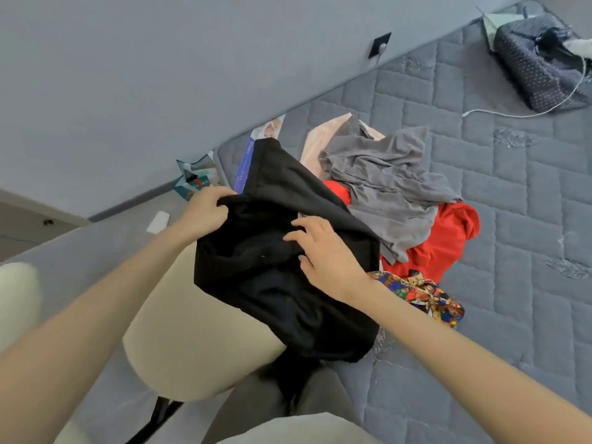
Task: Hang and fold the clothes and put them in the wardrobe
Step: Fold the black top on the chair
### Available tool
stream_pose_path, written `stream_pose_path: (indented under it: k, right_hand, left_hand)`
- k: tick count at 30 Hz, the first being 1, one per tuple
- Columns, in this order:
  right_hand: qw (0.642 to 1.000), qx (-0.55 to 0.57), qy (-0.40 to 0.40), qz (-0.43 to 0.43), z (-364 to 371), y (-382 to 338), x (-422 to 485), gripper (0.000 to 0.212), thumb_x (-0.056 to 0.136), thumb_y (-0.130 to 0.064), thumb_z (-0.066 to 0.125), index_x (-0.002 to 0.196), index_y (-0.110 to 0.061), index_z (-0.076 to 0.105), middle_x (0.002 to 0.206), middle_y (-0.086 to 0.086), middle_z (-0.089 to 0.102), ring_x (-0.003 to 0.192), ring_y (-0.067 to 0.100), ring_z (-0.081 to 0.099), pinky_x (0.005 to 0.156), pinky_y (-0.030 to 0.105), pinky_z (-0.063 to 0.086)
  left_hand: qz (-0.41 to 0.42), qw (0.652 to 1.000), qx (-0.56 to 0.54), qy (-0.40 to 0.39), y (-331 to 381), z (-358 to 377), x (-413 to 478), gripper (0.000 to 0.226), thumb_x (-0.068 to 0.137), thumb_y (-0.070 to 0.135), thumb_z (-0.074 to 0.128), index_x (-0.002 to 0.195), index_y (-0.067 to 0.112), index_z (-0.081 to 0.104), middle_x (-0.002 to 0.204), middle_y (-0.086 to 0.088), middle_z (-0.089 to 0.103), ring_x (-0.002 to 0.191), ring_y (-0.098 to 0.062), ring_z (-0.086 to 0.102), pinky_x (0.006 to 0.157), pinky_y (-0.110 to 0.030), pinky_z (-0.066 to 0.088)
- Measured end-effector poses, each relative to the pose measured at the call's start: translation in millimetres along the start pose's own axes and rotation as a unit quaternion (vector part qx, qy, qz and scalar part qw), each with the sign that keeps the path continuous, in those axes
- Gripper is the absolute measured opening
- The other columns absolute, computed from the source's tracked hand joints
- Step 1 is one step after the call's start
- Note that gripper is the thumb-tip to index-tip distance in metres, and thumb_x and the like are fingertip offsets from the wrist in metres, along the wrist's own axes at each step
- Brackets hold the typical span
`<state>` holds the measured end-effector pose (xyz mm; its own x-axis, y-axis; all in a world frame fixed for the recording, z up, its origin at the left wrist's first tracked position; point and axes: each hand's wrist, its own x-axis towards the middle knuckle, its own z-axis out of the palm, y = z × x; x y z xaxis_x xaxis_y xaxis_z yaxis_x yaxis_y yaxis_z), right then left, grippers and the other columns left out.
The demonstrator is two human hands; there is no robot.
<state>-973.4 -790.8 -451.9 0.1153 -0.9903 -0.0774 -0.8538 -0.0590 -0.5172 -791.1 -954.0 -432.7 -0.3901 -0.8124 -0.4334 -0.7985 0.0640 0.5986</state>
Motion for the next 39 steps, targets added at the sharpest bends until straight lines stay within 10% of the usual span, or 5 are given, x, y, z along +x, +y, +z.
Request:
stream_pose_path:
  k: [7, 12, 25, 31, 39]
  right_hand:
    - [0.997, -0.008, 0.035, 0.076, -12, -25, 28, 0.084, 0.077, -0.024, 0.075, 0.147, -0.017, 0.03, 0.151, 0.01, 0.028, 0.136, 0.029, 0.028, 0.113, 0.04, 0.028]
    - [0.991, 0.085, 0.049, 0.091, -3, -49, 28, 0.046, 0.085, -0.001, 0.051, 0.127, -0.017, 0.056, 0.125, 0.008, 0.061, 0.113, 0.029, 0.056, 0.095, 0.045, 0.044]
    - [0.905, 0.379, 0.187, -0.054, -146, -214, -38, 0.033, 0.08, 0.002, 0.053, 0.095, -0.022, 0.071, 0.087, -0.014, 0.07, 0.084, -0.004, 0.064, 0.072, 0.011, 0.047]
    - [0.963, 0.172, 0.194, -0.073, -188, -233, -75, 0.022, 0.074, -0.017, 0.061, 0.081, -0.036, 0.071, 0.079, -0.016, 0.069, 0.079, 0.004, 0.065, 0.063, 0.019, 0.047]
    - [0.996, -0.022, -0.083, -0.008, -140, -199, -86, 0.038, 0.079, -0.003, 0.067, 0.115, -0.013, 0.063, 0.115, 0.011, 0.063, 0.107, 0.027, 0.058, 0.084, 0.031, 0.047]
  left_hand:
    - [0.07, 0.992, -0.076, 0.071, 7, -15, -80, 0.038, 0.092, -0.004, 0.034, 0.094, 0.021, 0.063, 0.1, 0.003, 0.061, 0.095, -0.01, 0.053, 0.081, -0.021, 0.037]
    - [0.107, 0.978, -0.132, 0.121, 9, -36, -151, 0.047, 0.087, -0.006, 0.035, 0.082, 0.032, 0.062, 0.087, 0.019, 0.063, 0.083, 0.008, 0.055, 0.069, -0.001, 0.037]
    - [-0.038, 0.903, 0.095, 0.417, -26, -55, -318, 0.021, 0.095, 0.008, 0.038, 0.11, 0.009, 0.051, 0.103, -0.012, 0.058, 0.092, -0.032, 0.055, 0.072, -0.039, 0.044]
    - [-0.087, 0.914, 0.084, 0.386, -16, -68, -358, 0.027, 0.094, 0.005, 0.038, 0.11, 0.009, 0.059, 0.105, -0.015, 0.065, 0.091, -0.031, 0.056, 0.069, -0.032, 0.035]
    - [-0.093, 0.925, 0.049, 0.365, -51, -25, -368, 0.043, 0.09, -0.005, 0.035, 0.104, 0.02, 0.066, 0.092, -0.001, 0.063, 0.082, -0.025, 0.055, 0.062, -0.028, 0.034]
